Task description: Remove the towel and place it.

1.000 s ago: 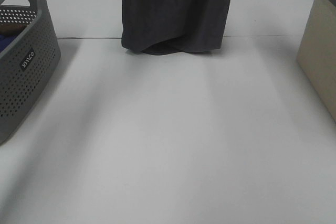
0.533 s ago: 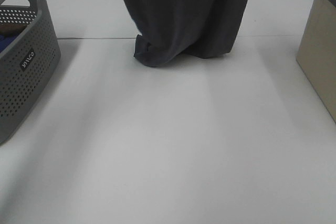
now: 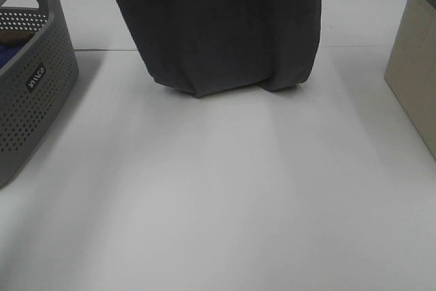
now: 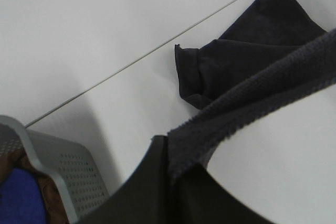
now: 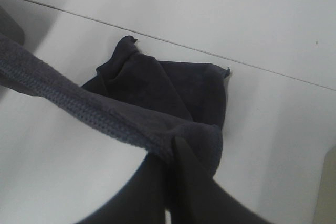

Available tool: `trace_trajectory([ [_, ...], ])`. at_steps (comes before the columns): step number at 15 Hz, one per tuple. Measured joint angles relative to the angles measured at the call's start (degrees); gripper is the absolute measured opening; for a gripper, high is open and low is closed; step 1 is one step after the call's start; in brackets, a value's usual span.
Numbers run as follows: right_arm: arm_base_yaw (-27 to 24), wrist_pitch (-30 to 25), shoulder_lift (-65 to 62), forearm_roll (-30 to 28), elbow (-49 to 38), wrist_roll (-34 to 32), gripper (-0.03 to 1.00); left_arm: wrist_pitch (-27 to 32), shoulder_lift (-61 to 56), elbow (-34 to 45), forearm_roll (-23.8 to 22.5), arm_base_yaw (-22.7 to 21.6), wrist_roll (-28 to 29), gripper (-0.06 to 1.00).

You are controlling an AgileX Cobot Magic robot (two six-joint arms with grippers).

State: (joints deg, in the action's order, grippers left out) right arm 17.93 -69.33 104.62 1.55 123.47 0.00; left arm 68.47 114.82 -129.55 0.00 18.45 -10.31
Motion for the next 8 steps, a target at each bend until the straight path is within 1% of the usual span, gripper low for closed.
trace_trajectory([
  [1,0.0,0.1,-1.7,0.6,-1.6,0.0,0.01,-0.3,-3.3,3.4,0.9,0.0,0.1,0.0],
  [3,0.0,0.1,-4.4,0.6,-3.8,0.0,0.01,-0.7,-9.3,11.6,4.8,0.0,-0.9,0.0],
  [4,0.0,0.1,-5.0,1.0,-4.4,0.0,0.01,-0.8,-10.4,13.5,5.4,0.0,-1.2,0.0],
  [6,0.1,-0.4,-7.7,2.2,-6.6,0.0,0.01,-1.1,-15.2,22.0,8.6,0.0,-3.6,0.0],
  [7,0.1,-0.5,-9.0,2.9,-7.6,0.0,0.01,-1.1,-17.4,24.9,10.1,0.0,-5.0,0.0],
  [8,0.1,-0.7,-12.3,4.1,-9.5,0.0,0.01,-1.5,-21.5,29.1,12.7,0.0,-6.2,0.0],
])
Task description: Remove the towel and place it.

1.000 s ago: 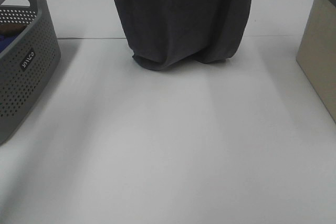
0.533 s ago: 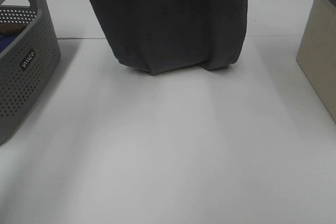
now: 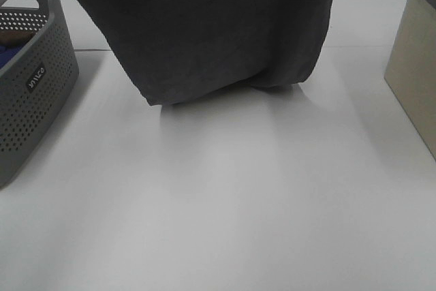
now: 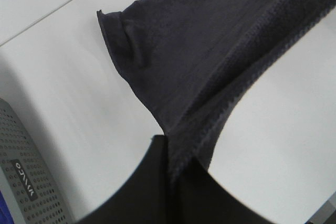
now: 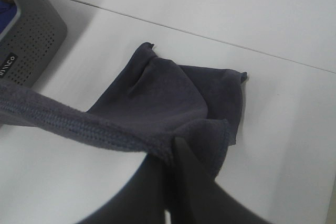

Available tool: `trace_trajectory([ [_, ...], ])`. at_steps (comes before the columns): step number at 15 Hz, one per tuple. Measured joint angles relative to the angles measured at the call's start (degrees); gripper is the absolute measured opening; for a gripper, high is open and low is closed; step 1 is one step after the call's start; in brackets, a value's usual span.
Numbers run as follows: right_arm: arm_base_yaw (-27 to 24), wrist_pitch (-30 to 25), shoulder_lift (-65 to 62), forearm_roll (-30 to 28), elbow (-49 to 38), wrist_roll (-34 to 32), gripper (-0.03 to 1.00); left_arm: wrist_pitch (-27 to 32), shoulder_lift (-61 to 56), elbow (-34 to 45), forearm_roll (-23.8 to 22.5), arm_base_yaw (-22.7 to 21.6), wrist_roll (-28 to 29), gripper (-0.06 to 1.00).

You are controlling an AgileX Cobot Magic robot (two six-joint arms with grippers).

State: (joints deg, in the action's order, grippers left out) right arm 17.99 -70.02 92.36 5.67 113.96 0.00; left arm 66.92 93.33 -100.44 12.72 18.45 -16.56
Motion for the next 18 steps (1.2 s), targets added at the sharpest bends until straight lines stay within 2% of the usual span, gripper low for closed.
trace_trajectory([
  [5,0.1,-0.1,-4.3,1.1,-7.2,0.0,0.01,-0.7,-4.4,5.0,1.1,0.0,-0.5,0.0],
  [18,0.1,-0.1,-4.5,0.3,-7.4,0.0,0.01,-0.7,-4.4,5.3,1.8,0.0,1.0,0.0],
])
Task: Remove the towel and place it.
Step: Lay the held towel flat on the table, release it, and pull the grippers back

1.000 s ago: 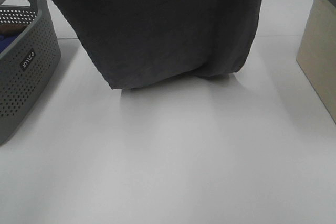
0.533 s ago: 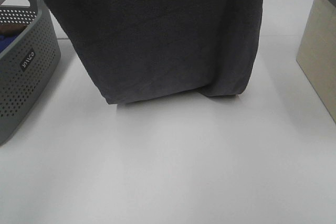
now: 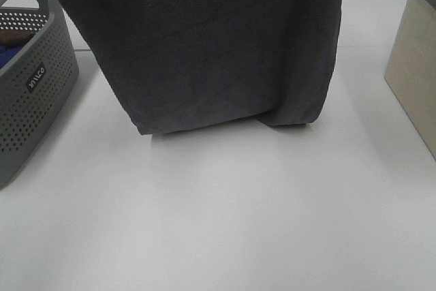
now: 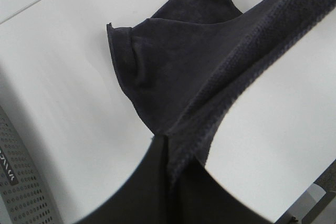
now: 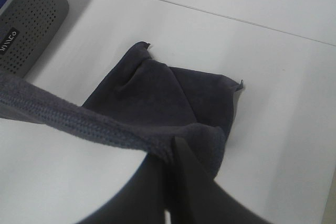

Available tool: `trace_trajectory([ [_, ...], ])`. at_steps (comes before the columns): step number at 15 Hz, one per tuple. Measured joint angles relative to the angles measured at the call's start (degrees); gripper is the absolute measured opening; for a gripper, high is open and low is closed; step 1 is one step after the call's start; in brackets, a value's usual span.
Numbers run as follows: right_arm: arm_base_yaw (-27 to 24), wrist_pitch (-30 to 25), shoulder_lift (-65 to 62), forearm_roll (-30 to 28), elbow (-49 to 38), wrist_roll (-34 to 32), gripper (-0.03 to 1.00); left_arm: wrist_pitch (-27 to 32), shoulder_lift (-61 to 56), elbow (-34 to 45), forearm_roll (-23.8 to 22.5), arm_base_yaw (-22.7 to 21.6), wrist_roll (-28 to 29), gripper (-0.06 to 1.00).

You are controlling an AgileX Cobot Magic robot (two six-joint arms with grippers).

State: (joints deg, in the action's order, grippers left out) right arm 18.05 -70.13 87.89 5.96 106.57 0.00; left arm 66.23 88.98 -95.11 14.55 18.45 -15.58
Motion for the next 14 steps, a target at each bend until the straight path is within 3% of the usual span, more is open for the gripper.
trace_trajectory([
  [6,0.0,0.1,-0.9,-0.5,-3.6,0.0,0.01,-0.1,-1.2,3.2,2.4,0.0,2.9,0.0],
  [8,0.0,0.2,-2.6,1.2,-9.2,0.0,0.01,-0.2,-4.2,10.3,4.8,0.0,3.0,0.0],
  [9,0.0,0.2,-5.3,3.0,-15.9,0.0,0.01,-0.5,-7.0,19.3,8.2,0.0,3.0,0.0],
  [14,0.5,0.3,-10.3,6.5,-32.4,-1.4,0.01,-0.7,-10.8,34.0,13.9,0.0,2.8,0.0],
])
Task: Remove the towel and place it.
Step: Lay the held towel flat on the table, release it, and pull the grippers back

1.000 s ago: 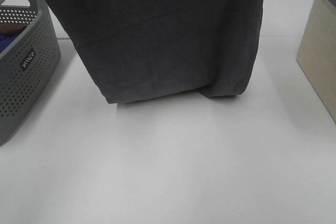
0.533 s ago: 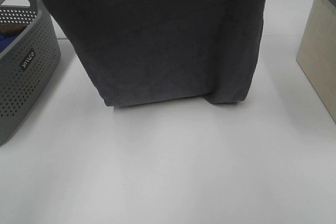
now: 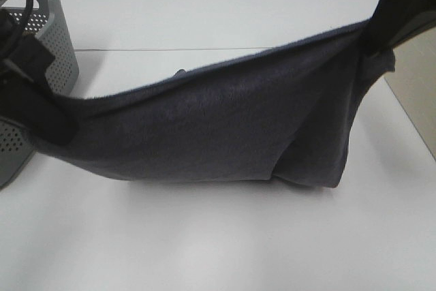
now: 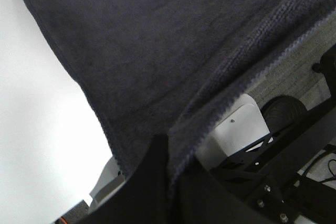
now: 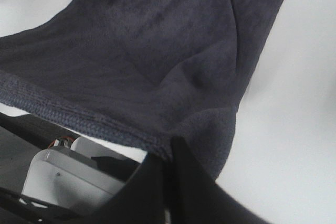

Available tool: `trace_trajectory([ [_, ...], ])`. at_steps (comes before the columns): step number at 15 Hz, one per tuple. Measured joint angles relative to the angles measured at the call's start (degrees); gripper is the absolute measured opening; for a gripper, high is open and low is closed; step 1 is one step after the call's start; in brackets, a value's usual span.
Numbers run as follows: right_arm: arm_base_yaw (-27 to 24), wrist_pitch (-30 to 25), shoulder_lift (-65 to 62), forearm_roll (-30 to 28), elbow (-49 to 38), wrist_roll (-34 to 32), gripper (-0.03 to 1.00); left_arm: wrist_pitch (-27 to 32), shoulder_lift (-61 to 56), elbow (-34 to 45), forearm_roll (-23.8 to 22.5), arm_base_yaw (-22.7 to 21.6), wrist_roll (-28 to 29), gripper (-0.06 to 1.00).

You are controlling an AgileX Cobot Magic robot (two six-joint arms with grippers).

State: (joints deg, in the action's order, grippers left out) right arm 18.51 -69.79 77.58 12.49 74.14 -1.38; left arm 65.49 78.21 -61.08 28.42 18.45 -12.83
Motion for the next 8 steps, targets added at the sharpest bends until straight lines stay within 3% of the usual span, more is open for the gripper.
trace_trajectory([
  [4,0.0,0.1,-1.3,3.2,-8.4,-0.5,0.01,-0.1,-1.0,9.2,3.0,0.1,-0.2,0.0],
  [8,-0.3,0.1,-1.5,3.3,-17.6,-1.2,0.01,-0.1,-1.0,13.6,1.4,11.0,1.1,0.0],
])
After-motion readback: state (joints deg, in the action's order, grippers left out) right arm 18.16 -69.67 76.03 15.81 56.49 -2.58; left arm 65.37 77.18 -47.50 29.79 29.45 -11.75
